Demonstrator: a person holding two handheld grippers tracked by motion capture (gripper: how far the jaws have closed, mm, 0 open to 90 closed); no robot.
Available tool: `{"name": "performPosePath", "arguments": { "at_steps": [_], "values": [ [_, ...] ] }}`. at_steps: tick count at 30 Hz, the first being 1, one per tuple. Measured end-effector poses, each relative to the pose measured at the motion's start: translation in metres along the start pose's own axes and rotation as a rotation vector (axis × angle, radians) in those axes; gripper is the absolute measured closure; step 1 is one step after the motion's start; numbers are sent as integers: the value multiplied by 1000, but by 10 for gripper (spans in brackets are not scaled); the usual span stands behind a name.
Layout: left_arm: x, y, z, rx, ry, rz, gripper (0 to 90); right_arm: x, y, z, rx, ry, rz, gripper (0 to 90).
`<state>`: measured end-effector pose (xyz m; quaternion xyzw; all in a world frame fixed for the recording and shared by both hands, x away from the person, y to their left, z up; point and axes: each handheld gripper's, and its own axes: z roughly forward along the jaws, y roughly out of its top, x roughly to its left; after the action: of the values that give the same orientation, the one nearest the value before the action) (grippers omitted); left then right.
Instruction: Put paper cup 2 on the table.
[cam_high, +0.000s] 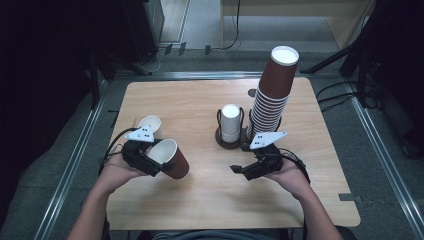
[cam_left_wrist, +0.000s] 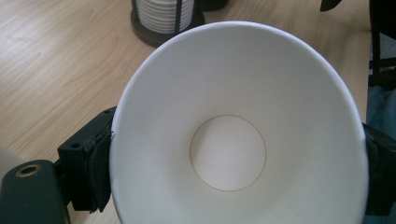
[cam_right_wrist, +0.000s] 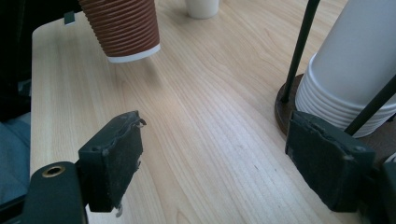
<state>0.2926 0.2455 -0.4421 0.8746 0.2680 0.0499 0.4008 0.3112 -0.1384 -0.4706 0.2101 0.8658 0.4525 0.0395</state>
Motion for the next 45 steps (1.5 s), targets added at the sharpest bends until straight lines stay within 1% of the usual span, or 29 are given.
{"name": "performPosePath", "arguments": {
  "at_steps": [4, 6, 9, 10, 11, 12, 14, 17, 18, 20, 21, 23, 25, 26, 28, 29, 31, 32, 35, 36, 37, 39, 40, 44, 45],
  "values": [
    [3, -5, -4, 10, 9, -3, 84, 0, 1, 0, -11, 1, -3, 195],
    [5, -8, -6, 22, 24, -8, 83, -1, 1, 0, -12, -5, -2, 197],
    [9, -13, -8, 29, 29, -7, 83, -1, 0, -1, -10, -4, 8, 197],
    [10, -14, -9, 33, 41, -5, 83, -1, 0, -1, -14, -3, 7, 197],
    [10, -14, -9, 33, 41, -5, 82, -1, 0, -1, -13, -3, 7, 197],
    [12, -16, -10, 38, 56, -12, 82, -1, 0, 0, -11, -1, 7, 197],
    [15, -19, -12, 43, 58, -29, 81, -1, 0, 0, -12, 3, 5, 197],
    [17, -21, -14, 50, 67, -29, 81, -1, 0, 1, -11, 1, 6, 197],
    [19, -24, -16, 62, 83, -34, 80, -1, 0, 1, -12, 0, 6, 197],
    [22, -27, -17, 77, 103, -45, 76, -2, -1, 1, -9, -2, 4, 198],
    [22, -27, -17, 77, 103, -45, 76, -2, -1, 1, -6, -3, 7, 198],
    [26, -30, -19, 90, 132, -49, 76, -2, -1, 1, -7, -3, 8, 198],
    [27, -30, -20, 91, 138, -51, 75, -2, -1, 2, -8, -5, 5, 198],
    [31, -32, -21, 98, 159, -60, 73, -2, -1, 2, -7, -8, 8, 198],
    [34, -34, -23, 98, 172, -66, 71, -2, -2, 2, -6, -12, 13, 198],
    [34, -34, -23, 98, 172, -66, 69, -2, -2, 2, -6, -12, 13, 198],
    [39, -37, -24, 100, 203, -84, 66, -2, -3, 2, -4, -15, 15, 198],
    [41, -37, -24, 106, 214, -85, 65, -3, -3, 2, -4, -15, 15, 198],
    [43, -39, -25, 109, 219, -97, 62, -3, -4, 1, -5, -15, 21, 198],
    [45, -39, -25, 113, 239, -101, 61, -3, -4, 1, -4, -15, 21, 198],
    [45, -39, -25, 113, 239, -101, 60, -3, -4, 1, -4, -15, 21, 198],
    [46, -40, -23, 111, 223, -104, 57, -3, -5, 1, 0, -19, 22, 198],
    [46, -40, -23, 114, 225, -100, 55, -3, -5, 1, -1, -21, 22, 198],
    [47, -39, -16, 143, 221, -87, 51, -3, -6, 1, -3, -20, 28, 198],
    [47, -39, -15, 143, 221, -82, 46, -3, -7, 0, -2, -26, 33, 198]
  ]
}}
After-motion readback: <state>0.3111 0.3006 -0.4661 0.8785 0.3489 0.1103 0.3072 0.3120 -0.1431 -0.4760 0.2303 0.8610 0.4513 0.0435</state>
